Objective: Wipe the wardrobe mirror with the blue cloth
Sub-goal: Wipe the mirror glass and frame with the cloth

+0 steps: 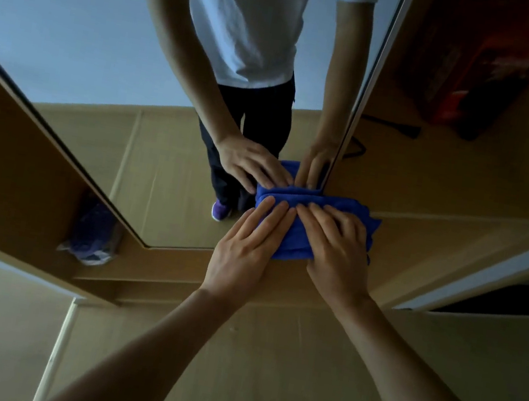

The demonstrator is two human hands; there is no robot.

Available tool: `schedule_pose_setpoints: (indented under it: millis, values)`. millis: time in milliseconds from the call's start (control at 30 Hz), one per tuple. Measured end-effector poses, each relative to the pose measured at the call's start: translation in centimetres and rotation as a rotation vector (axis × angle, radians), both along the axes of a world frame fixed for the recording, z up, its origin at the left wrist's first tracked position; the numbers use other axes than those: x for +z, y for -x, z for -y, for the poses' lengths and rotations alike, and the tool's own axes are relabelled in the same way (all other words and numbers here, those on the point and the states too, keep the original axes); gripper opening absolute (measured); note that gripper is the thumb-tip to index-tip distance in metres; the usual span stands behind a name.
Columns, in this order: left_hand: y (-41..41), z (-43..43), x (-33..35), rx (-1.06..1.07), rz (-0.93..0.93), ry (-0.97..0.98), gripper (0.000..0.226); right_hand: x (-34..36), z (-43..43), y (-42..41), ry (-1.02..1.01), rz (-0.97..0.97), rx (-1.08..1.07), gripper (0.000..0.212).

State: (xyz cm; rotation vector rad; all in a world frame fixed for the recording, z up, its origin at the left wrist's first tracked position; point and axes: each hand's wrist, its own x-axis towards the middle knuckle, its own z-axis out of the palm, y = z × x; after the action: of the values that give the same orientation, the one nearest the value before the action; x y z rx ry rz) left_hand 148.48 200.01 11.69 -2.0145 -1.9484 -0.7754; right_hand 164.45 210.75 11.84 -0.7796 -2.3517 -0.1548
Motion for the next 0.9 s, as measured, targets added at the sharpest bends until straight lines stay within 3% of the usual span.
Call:
schedule_pose_setpoints:
  millis: [267, 500, 733, 900]
  values:
    - [-0.2, 0.6, -6.2, 0.003, 0.07, 0.188, 0.062, -7.4, 0.4, -0.3, 0.098, 0.076, 0.004, 0.047]
    - [-0.4, 0.8, -10.4, 0.041, 0.109, 0.385, 0.068, -11.7, 1.5, 0.3, 0.322, 0.209, -0.029, 0.049]
    - [-0.5, 0.3, -11.0, 0.086, 0.177, 0.539, 0.072, -12.3, 1.8, 0.7, 0.451, 0.246, -0.067, 0.055]
    - [-0.4, 0.4, -9.4, 0.134, 0.29, 0.645, 0.078, -10.7, 2.5, 1.0, 0.659, 0.39, -0.031, 0.061]
